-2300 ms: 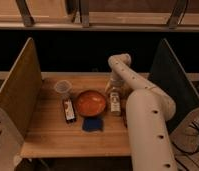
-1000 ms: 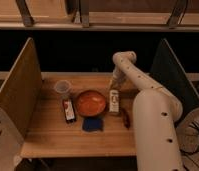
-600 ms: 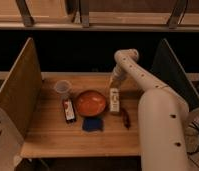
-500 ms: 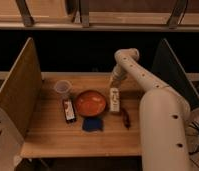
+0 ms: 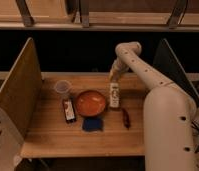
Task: Stand the bottle upright
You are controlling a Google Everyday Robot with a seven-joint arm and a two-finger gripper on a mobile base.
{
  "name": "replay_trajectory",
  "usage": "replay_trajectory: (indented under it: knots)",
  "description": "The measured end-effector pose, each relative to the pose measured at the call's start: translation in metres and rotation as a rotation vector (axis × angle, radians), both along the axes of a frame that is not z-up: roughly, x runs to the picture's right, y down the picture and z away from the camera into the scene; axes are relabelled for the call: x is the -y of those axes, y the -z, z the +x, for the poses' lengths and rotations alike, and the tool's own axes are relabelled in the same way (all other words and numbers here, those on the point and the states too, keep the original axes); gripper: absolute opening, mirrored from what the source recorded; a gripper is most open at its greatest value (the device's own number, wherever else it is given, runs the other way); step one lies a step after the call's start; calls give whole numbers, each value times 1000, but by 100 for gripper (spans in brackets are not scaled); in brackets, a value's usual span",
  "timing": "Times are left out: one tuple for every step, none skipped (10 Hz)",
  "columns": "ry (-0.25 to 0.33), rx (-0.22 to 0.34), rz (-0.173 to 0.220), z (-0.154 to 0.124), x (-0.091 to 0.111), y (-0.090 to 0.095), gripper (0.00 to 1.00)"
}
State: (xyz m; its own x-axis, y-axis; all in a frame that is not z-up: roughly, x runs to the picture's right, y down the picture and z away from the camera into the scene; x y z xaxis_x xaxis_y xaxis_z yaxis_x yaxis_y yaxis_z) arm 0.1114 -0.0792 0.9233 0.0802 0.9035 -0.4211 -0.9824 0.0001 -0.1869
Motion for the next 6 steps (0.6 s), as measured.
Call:
replay_trajectory:
  knots:
    - [16,5,21,-3,6,3,0]
    - [36,9,46,-6,12,7,0]
    - [61,16,75,-12,17,10,0]
    - [80,22,100,-15,21,13,0]
    - [100,31,129,-19,25,15,0]
    - [120,45,162,-24,29,18,0]
